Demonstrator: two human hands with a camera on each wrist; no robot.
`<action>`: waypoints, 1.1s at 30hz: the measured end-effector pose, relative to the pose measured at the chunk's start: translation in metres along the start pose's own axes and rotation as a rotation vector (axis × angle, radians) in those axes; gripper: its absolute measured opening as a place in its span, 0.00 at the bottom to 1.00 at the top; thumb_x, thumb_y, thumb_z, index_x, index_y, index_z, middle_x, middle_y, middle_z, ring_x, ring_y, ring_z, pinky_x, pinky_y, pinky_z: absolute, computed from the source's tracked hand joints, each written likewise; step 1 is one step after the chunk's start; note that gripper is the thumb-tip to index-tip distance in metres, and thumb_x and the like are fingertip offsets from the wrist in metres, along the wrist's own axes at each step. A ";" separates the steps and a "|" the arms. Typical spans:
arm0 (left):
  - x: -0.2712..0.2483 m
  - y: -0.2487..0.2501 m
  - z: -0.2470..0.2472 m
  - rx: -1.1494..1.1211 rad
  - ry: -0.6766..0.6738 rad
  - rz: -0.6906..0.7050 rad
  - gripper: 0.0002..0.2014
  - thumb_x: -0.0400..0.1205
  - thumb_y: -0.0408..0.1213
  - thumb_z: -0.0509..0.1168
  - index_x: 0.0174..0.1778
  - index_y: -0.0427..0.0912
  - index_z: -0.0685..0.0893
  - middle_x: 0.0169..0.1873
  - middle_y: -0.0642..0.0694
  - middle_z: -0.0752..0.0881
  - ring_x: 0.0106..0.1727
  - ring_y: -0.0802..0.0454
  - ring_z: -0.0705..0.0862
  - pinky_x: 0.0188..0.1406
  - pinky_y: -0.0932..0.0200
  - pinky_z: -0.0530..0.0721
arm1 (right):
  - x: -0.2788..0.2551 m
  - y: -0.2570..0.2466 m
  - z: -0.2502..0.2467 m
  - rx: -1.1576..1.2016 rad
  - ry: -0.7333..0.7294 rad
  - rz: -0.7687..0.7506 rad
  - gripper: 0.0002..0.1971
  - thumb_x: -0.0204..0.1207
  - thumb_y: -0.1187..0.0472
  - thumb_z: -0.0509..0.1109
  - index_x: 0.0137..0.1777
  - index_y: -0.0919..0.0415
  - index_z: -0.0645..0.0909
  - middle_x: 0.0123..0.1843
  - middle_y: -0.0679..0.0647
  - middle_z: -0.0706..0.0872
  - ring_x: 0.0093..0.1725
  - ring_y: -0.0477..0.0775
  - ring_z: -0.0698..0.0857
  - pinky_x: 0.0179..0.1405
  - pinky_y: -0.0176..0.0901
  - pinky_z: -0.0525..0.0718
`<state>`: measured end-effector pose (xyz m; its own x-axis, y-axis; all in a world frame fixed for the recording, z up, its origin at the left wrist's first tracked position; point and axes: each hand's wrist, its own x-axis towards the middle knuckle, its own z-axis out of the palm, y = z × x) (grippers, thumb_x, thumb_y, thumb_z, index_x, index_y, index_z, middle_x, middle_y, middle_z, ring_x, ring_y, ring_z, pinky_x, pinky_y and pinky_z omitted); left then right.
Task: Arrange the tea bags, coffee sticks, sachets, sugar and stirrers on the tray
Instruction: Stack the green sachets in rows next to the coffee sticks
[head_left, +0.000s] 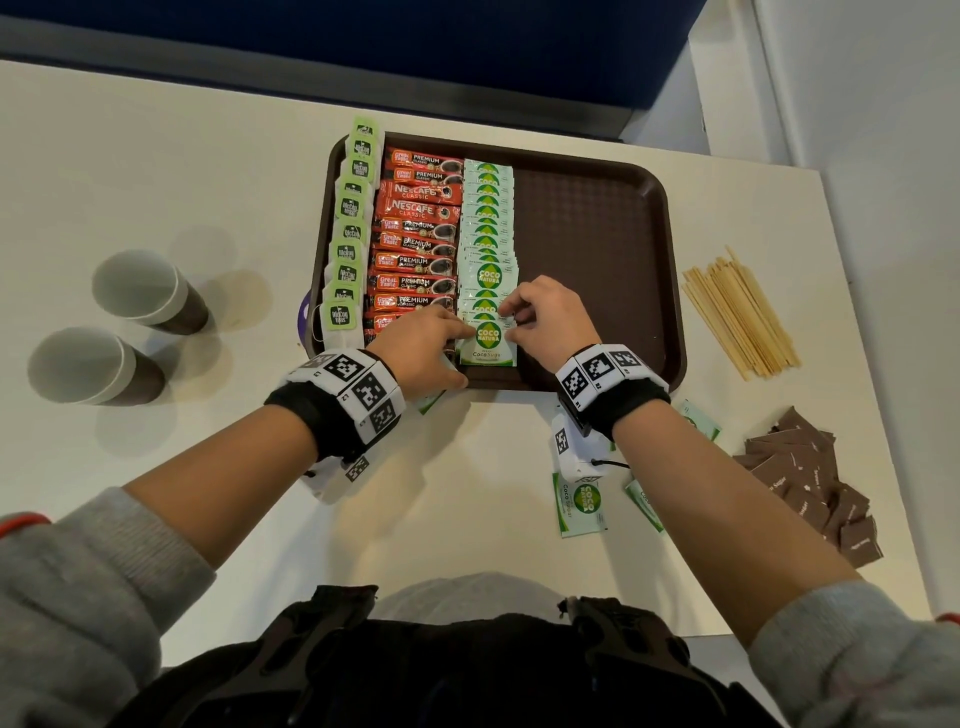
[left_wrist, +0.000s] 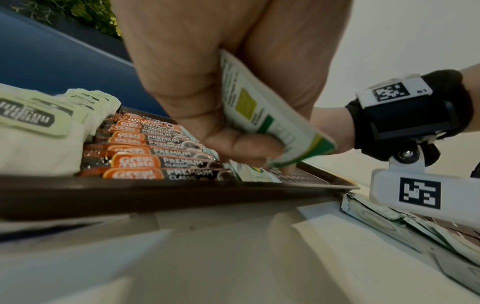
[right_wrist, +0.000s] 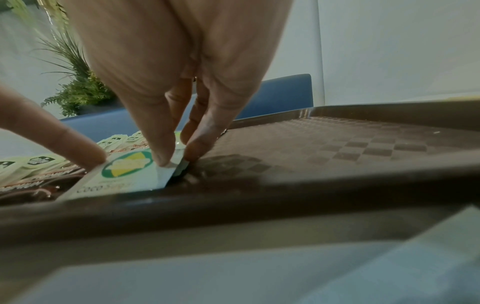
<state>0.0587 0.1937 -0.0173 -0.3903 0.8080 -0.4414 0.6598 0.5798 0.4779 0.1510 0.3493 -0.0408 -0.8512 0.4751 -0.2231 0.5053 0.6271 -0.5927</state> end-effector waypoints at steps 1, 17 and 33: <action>0.000 0.000 0.000 -0.006 0.001 -0.001 0.32 0.76 0.43 0.73 0.77 0.46 0.72 0.75 0.47 0.72 0.76 0.49 0.70 0.70 0.55 0.70 | 0.000 0.000 0.000 -0.001 0.003 -0.001 0.12 0.67 0.74 0.76 0.49 0.62 0.85 0.53 0.56 0.80 0.46 0.50 0.82 0.47 0.35 0.83; 0.000 0.002 -0.001 -0.033 -0.007 -0.006 0.34 0.76 0.43 0.72 0.79 0.48 0.70 0.73 0.43 0.74 0.74 0.45 0.71 0.69 0.54 0.70 | 0.001 0.003 -0.001 -0.039 0.026 0.023 0.11 0.69 0.69 0.76 0.49 0.58 0.84 0.53 0.54 0.78 0.44 0.47 0.81 0.47 0.31 0.77; 0.004 -0.005 -0.002 -0.615 0.243 -0.035 0.45 0.68 0.32 0.80 0.77 0.47 0.63 0.58 0.48 0.80 0.60 0.52 0.80 0.59 0.60 0.77 | -0.004 -0.025 -0.009 0.173 -0.063 -0.073 0.12 0.72 0.49 0.75 0.47 0.57 0.86 0.39 0.46 0.84 0.35 0.38 0.80 0.36 0.23 0.77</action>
<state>0.0529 0.1945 -0.0203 -0.5861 0.7466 -0.3148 0.1852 0.5017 0.8450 0.1434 0.3372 -0.0177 -0.8946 0.3891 -0.2197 0.4148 0.5400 -0.7323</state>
